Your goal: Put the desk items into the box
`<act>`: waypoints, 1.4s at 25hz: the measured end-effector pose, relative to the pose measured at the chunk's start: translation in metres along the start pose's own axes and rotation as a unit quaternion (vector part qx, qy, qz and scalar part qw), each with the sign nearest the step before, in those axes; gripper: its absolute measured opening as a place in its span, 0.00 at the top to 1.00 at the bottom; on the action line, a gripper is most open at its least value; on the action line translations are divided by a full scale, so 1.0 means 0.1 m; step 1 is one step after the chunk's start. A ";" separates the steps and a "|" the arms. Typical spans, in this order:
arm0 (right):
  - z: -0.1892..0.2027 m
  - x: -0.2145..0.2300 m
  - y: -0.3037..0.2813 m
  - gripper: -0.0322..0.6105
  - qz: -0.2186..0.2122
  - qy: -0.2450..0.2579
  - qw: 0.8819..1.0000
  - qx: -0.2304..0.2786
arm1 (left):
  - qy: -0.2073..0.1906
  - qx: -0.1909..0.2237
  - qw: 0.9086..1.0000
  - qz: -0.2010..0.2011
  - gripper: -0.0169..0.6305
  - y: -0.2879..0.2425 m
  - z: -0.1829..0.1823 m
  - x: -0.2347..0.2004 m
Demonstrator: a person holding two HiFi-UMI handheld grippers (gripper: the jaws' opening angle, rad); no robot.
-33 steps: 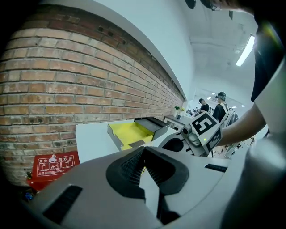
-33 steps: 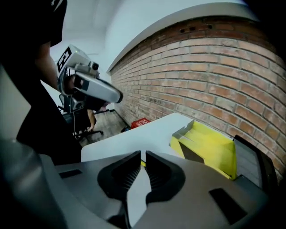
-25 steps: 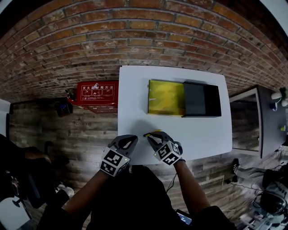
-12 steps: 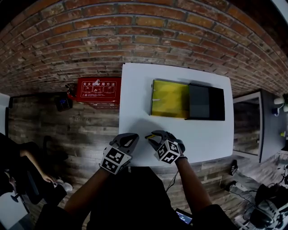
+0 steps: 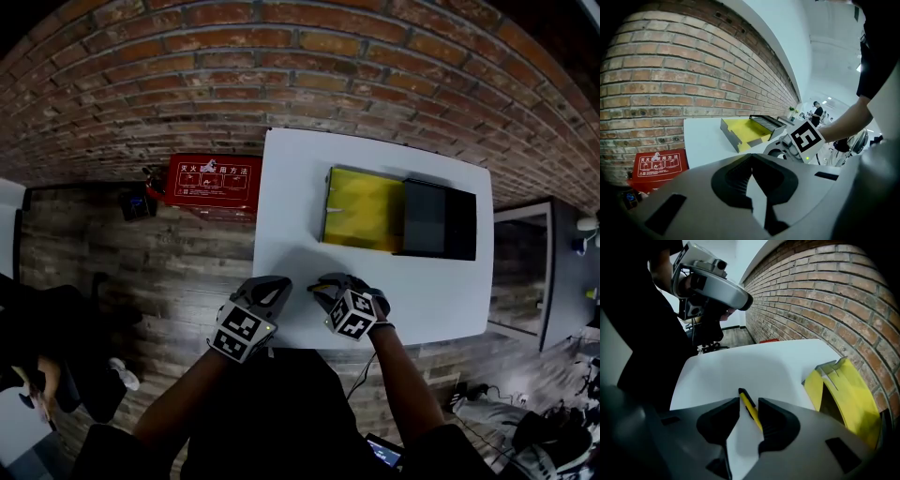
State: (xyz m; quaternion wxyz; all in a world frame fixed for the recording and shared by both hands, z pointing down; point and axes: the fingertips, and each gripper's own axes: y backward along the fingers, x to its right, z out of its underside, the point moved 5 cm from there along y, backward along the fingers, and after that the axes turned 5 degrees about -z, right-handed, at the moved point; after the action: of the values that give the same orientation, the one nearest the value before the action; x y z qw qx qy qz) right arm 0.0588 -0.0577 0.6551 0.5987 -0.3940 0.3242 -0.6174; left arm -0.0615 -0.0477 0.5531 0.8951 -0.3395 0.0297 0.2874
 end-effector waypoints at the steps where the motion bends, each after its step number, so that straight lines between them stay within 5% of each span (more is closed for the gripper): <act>1: 0.00 0.00 0.00 0.74 -0.003 0.000 1.000 -0.002 | 0.001 0.000 1.000 -0.001 0.95 0.00 0.00 0.00; 9: -0.01 -0.02 -0.02 0.84 -0.019 -0.004 1.000 -0.005 | 0.000 0.006 1.000 -0.003 0.95 0.04 -0.01 -0.01; 19: 0.00 0.06 0.19 0.85 0.018 -0.051 0.998 0.035 | -0.012 0.011 1.000 0.009 0.95 -0.02 -0.09 0.00; 35: -0.03 0.52 0.95 0.85 0.118 -0.173 0.966 0.152 | -0.063 0.033 0.996 0.054 0.95 -0.39 -0.62 0.06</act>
State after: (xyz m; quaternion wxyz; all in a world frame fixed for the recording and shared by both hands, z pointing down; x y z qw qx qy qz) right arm 0.1037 -0.1167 0.5765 0.7675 -0.3582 0.1619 -0.5064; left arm -0.0266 -0.1073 0.5268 0.8893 -0.2886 0.0014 0.3546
